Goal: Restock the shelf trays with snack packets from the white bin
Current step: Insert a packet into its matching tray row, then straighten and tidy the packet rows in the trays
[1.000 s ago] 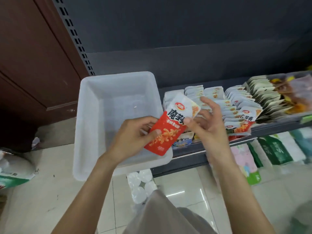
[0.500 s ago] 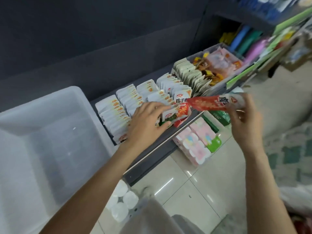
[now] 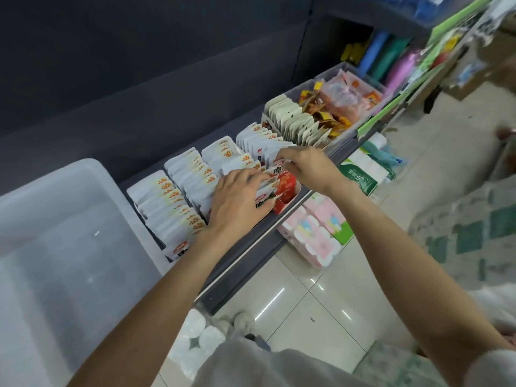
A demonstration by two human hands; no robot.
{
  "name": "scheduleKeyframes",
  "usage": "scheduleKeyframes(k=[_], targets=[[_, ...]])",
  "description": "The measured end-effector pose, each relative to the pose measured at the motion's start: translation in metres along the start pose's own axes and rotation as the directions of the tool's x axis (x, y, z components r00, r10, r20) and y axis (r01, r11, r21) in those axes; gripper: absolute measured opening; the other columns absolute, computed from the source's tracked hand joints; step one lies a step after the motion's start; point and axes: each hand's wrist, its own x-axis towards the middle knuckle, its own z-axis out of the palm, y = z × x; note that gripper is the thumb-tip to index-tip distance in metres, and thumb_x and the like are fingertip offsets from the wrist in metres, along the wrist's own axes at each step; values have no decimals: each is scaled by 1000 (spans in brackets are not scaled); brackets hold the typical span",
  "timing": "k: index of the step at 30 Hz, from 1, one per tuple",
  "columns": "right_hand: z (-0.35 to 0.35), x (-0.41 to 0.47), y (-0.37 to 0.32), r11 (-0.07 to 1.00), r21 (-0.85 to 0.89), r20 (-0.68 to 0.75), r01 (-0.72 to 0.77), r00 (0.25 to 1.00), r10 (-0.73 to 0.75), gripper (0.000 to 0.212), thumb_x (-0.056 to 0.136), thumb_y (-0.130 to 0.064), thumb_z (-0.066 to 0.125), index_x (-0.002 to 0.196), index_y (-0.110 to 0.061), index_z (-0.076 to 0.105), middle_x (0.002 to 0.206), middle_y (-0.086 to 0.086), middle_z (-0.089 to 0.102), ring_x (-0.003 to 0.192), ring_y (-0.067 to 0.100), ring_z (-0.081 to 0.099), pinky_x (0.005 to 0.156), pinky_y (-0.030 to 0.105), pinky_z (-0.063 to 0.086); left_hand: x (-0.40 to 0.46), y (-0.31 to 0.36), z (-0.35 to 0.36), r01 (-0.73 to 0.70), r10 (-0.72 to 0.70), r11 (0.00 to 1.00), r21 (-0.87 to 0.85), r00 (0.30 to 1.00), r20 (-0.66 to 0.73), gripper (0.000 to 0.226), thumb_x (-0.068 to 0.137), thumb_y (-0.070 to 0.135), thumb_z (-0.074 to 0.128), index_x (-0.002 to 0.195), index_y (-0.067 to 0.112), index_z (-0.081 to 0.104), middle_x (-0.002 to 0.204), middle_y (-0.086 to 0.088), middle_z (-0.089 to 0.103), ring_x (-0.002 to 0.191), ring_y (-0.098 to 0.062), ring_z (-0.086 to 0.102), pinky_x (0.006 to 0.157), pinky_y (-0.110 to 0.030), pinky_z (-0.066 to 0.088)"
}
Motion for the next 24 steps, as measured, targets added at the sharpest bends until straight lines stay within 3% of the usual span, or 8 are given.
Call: scheduleKeyframes(k=[2,6,9,11,15,19,21,24], targets=[[4,-4,4,1000,-2,-6,-8,1000,8,18,90,-7,57,107,-7,61,97,13,67,85,31,64,71,34,48,1,0,1,5,-5,1000,-14,1000,7,50,87,44,57,132,24,49,134,2,49,125,-18,40,104,-35,29],[17,-14,17,994,-6,118,-109,987,109,20,93,-8,53,113,-6,54,95,15,64,84,34,62,68,35,44,3,1,0,41,-41,998,-38,999,1,45,88,40,57,130,25,50,133,4,50,125,-17,40,103,-33,28],[15,-9,27,994,43,-59,-102,993,105,19,86,-4,60,105,-4,58,97,14,65,83,32,62,66,34,49,0,0,0,100,-104,991,-88,994,-42,42,87,34,61,127,25,53,130,5,53,122,-15,41,102,-30,28],[12,-4,34,998,36,-135,-60,989,64,14,83,-2,63,97,-4,62,91,13,64,81,31,61,66,33,50,-4,1,-1,133,-143,982,-135,988,-67,41,87,31,63,126,24,54,129,6,53,121,-13,40,104,-29,27],[16,8,53,984,-146,-161,104,979,-128,6,79,-12,72,85,-10,74,83,8,66,79,30,56,65,35,48,-6,14,3,110,-127,984,-141,984,-122,36,87,27,64,123,24,58,124,7,55,120,-12,43,105,-32,31],[19,19,60,956,-184,-192,228,946,-262,5,69,-11,77,74,-11,76,79,5,60,80,28,53,67,34,43,6,41,6,195,-241,961,-195,938,-248,31,91,31,55,120,24,60,120,9,58,115,-8,47,100,-21,32],[16,22,68,945,-175,-174,277,936,-307,10,69,-15,77,79,-11,75,90,6,60,91,29,54,76,36,39,16,56,7,277,-335,934,-225,898,-286,30,91,21,60,120,25,60,120,8,58,116,-9,48,100,-22,34],[7,23,81,944,-85,-127,320,936,-328,33,78,-28,70,106,-11,67,113,10,59,111,31,48,89,40,35,39,77,7,398,-461,882,-252,839,-288,34,90,16,60,123,25,57,123,5,57,118,-11,48,101,-27,36]])
